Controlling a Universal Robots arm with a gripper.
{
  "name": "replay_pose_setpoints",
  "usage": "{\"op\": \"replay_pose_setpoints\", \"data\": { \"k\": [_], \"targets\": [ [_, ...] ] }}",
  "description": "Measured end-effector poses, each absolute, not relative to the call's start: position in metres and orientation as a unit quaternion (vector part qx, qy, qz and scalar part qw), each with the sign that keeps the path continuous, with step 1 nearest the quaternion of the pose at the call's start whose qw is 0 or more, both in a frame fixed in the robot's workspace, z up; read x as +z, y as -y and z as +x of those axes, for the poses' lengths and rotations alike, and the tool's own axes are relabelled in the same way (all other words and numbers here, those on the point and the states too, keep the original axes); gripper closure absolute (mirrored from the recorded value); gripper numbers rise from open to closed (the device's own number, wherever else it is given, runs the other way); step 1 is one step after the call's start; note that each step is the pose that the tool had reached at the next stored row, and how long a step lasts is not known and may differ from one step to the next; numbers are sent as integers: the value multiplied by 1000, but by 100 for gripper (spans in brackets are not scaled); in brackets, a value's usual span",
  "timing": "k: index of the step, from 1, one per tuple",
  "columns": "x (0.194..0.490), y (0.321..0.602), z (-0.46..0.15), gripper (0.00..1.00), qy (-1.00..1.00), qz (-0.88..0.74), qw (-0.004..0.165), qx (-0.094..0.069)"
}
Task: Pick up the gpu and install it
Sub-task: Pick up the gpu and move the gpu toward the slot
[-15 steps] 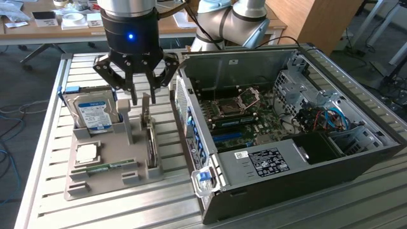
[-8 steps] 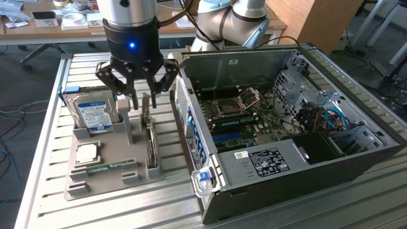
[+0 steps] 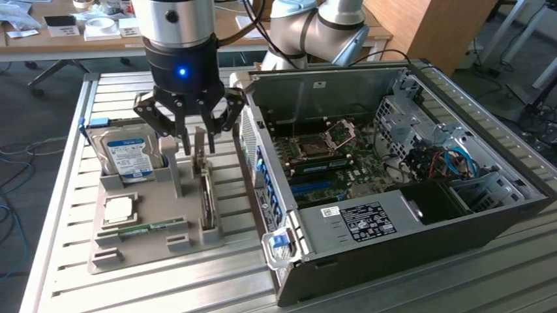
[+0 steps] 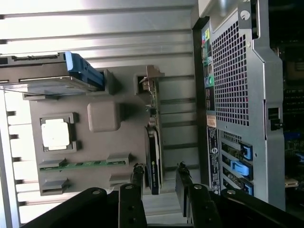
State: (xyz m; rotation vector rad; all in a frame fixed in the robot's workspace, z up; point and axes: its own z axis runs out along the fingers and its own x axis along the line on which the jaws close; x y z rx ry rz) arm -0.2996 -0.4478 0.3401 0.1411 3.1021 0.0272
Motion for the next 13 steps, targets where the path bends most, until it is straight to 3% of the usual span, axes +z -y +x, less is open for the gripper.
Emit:
{"op": "replay_pose_setpoints", "data": {
  "k": [13],
  "targets": [
    [316, 448, -300, 58, -999, 45, 20, 9]
  ]
}}
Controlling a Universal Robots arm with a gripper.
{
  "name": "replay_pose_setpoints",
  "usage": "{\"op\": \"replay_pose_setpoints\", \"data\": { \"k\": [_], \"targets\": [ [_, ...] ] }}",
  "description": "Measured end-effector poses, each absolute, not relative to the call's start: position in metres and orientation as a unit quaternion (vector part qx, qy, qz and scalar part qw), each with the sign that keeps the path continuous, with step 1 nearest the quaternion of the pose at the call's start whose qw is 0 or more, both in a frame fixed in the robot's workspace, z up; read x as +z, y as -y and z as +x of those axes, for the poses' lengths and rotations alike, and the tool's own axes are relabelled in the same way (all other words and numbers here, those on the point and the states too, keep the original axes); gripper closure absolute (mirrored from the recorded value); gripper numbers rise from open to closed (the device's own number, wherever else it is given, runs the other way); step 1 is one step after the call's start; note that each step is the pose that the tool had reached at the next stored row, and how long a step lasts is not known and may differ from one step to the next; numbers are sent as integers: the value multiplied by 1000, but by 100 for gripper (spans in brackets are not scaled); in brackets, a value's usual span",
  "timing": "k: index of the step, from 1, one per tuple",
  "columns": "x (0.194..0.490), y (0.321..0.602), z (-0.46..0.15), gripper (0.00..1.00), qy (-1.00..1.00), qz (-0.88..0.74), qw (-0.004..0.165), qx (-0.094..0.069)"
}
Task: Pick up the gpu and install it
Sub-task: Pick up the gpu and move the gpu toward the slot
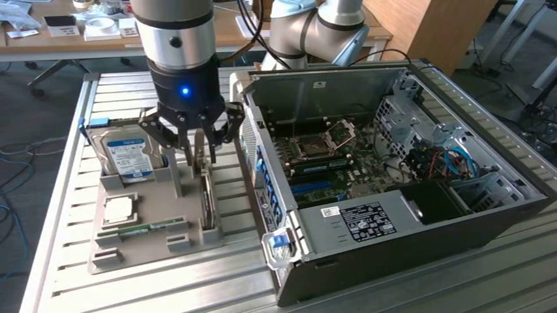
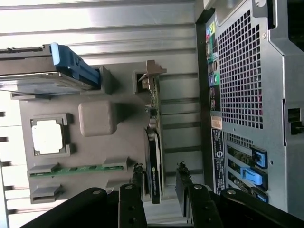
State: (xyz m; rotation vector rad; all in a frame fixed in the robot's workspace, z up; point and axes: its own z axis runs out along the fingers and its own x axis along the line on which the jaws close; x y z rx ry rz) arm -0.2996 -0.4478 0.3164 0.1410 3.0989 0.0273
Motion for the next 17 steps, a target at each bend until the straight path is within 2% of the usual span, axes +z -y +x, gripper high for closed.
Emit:
{"op": "replay_pose_setpoints", "data": {
  "k": [17],
  "targets": [
    [294, 448, -300, 58, -999, 45, 21, 9]
  ]
}}
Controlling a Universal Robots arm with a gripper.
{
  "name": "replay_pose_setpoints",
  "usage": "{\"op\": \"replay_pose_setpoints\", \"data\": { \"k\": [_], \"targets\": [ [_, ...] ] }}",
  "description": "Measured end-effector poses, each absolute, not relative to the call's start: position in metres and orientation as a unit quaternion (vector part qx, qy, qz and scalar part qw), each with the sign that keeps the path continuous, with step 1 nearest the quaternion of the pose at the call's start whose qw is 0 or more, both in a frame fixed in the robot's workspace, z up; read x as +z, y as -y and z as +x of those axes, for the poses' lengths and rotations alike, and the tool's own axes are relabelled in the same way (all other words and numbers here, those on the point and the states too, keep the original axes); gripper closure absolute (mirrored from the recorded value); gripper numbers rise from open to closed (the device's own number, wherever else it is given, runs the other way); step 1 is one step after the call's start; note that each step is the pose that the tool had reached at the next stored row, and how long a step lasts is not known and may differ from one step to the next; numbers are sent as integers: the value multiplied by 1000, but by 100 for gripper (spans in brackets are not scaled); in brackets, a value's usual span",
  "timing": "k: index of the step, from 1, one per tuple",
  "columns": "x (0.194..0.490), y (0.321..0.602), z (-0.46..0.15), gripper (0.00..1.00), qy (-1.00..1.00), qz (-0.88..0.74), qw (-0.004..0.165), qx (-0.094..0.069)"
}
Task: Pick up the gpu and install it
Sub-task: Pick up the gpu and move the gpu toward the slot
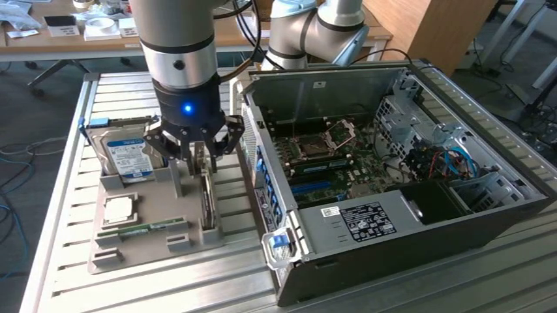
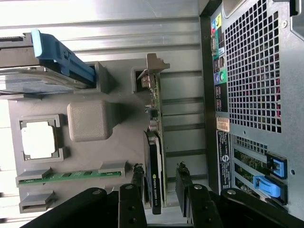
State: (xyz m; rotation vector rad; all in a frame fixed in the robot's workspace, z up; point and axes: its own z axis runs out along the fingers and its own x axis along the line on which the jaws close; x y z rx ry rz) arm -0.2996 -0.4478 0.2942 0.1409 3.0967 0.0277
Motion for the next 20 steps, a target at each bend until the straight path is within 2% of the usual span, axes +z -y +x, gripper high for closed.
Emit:
{"op": "replay_pose_setpoints", "data": {
  "k": [5, 6, 8, 9, 20],
  "targets": [
    [294, 448, -300, 58, -999, 45, 21, 9],
    [294, 448, -300, 52, -999, 45, 21, 9],
    [294, 448, -300, 52, -999, 45, 21, 9],
    [293, 448, -300, 45, -999, 45, 21, 9],
    [273, 448, -300, 45, -999, 45, 21, 9]
  ]
}}
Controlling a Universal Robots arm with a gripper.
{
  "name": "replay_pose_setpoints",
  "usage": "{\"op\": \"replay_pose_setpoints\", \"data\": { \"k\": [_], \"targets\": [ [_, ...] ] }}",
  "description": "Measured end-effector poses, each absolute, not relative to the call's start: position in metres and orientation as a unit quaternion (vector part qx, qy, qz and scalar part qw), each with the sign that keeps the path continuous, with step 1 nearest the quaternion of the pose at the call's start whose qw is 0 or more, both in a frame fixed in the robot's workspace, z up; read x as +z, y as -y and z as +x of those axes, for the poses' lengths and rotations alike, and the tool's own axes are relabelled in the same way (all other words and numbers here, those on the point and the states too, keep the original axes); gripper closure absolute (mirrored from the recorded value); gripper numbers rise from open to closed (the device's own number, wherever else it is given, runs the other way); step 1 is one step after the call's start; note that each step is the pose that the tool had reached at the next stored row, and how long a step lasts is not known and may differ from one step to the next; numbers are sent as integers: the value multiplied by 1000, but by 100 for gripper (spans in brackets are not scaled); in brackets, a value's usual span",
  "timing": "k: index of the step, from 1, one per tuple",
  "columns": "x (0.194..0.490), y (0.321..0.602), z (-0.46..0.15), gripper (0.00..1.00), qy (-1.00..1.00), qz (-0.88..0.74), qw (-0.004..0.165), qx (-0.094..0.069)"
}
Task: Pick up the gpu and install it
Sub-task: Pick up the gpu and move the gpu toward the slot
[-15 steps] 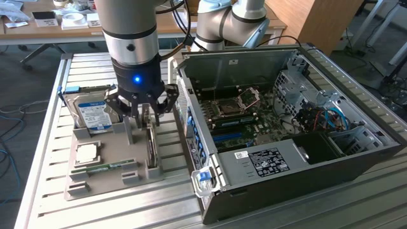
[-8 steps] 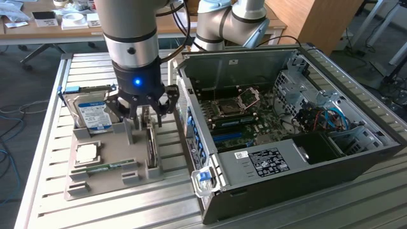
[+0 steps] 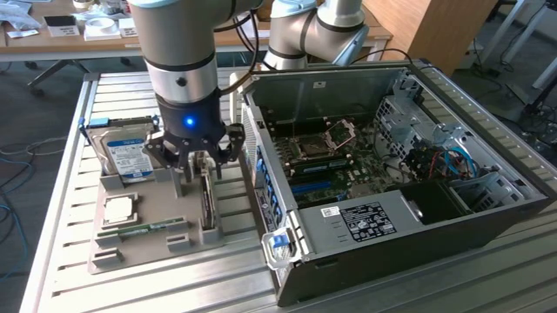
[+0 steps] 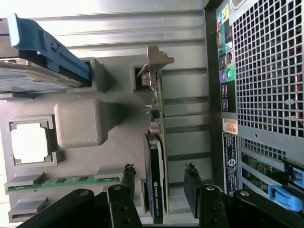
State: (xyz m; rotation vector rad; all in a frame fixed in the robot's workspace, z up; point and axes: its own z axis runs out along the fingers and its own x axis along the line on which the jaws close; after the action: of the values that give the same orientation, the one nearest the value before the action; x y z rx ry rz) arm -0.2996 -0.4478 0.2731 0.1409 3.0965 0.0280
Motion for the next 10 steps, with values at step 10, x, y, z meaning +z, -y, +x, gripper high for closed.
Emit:
{"op": "replay_pose_setpoints", "data": {
  "k": [10],
  "targets": [
    [257, 448, -300, 45, -999, 45, 21, 9]
  ]
}}
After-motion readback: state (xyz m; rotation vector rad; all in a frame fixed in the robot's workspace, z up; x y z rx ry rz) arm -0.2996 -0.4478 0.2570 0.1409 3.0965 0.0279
